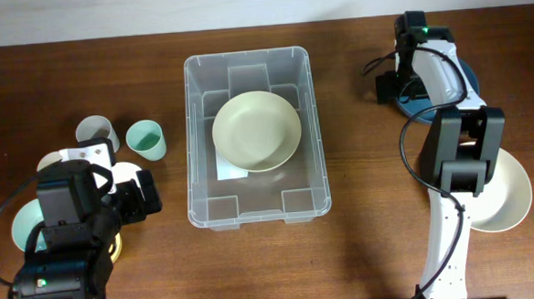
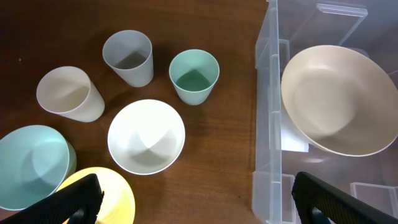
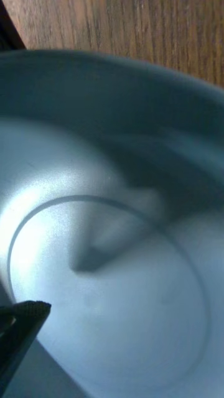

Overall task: Pack container
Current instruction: 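Move the right gripper to the dark-blue bowl and grasp its rim, then place the dark-blue bowl into the bin on the cream bowl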

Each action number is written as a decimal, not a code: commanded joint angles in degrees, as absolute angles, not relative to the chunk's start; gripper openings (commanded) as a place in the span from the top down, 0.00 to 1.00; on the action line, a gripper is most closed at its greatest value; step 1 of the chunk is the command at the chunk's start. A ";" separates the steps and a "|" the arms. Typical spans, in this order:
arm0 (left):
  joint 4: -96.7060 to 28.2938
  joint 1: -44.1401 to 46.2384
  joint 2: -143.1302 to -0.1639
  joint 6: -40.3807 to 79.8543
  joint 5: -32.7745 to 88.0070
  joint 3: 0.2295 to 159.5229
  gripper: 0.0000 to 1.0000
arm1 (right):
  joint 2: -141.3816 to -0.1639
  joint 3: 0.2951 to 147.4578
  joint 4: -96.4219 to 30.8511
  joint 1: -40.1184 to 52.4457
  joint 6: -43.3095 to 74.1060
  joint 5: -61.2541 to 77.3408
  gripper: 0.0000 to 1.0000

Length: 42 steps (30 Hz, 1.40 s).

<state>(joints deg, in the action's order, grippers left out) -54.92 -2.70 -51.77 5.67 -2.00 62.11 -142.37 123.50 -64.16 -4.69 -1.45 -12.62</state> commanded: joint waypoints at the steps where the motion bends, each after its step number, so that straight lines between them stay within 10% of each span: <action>1: -54.92 -2.76 -51.79 6.24 -2.79 63.02 0.01 | -144.66 123.52 -63.86 -4.58 -1.65 -14.22 0.11; 24: -54.92 -2.76 -51.79 6.24 -2.81 63.00 0.01 | -144.70 123.55 -62.11 -4.51 -1.65 -14.20 0.96; 42: -54.65 -2.76 -51.79 6.24 -2.81 63.02 0.01 | -125.16 143.06 -68.20 13.85 -18.04 -5.04 0.96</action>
